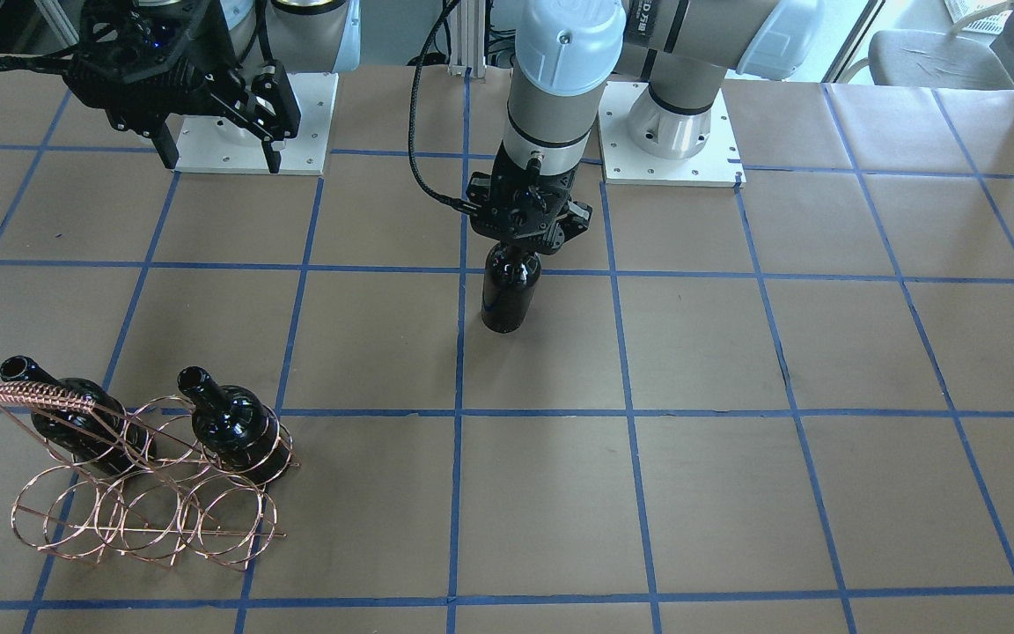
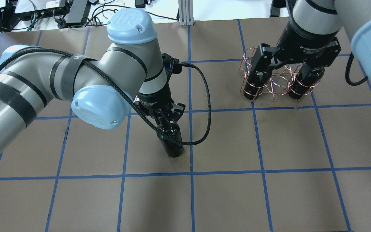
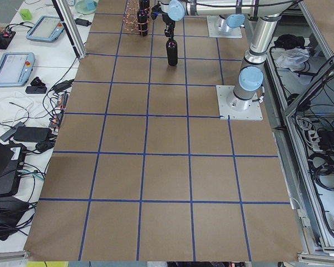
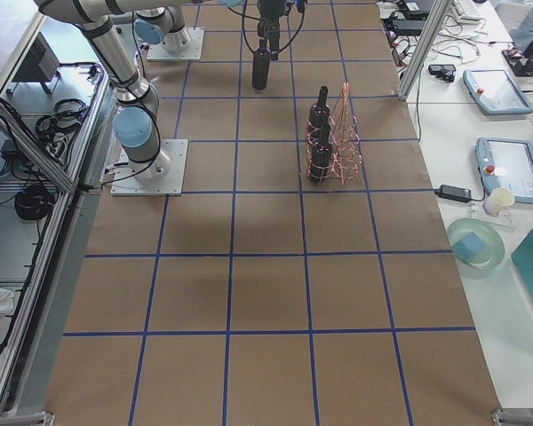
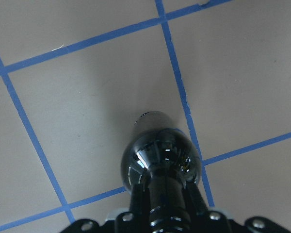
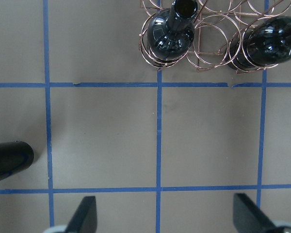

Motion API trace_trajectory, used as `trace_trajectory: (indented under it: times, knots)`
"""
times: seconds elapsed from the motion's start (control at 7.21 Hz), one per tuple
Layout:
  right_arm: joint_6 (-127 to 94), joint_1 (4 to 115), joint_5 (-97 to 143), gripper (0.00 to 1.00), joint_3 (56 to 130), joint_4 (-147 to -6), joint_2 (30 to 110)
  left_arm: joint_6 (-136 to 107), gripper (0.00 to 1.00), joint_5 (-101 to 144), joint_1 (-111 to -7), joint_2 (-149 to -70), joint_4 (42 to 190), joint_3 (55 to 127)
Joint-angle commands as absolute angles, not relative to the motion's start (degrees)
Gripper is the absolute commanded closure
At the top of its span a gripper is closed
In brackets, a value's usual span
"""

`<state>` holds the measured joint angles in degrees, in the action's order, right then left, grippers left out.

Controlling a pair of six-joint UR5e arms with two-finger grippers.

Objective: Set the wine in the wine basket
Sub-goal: 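Lift the bottle upright with the left gripper and carry it toward the table center, then set the bottle upright on the table and open the left gripper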

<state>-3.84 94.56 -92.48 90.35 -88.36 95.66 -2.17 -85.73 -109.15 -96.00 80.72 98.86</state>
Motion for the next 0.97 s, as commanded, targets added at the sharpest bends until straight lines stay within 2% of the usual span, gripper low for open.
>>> trace_trajectory:
  times: [0.0,0.28,0.42,0.55,0.83]
  knots:
    - [-3.43,94.66,-92.46,0.0,90.35,-88.51,95.71,-2.37,1.0,-85.69,-109.51,-96.15,80.51,98.79]
    - [-3.43,94.57,-92.64,0.0,90.35,-88.15,95.63,-2.02,0.98,-85.69,-109.6,-95.98,80.59,98.88]
    - [-3.43,94.57,-92.72,0.0,90.35,-87.89,95.54,-2.54,0.3,-85.43,-109.77,-96.06,80.6,98.88]
    - [-3.43,94.57,-92.72,0.0,90.35,-87.98,95.54,-2.9,0.0,-83.34,-109.78,-95.89,80.6,98.79]
    - [-3.16,94.57,-92.55,0.0,90.35,-88.07,95.45,-3.25,0.0,-83.84,-108.73,-94.14,81.2,97.3]
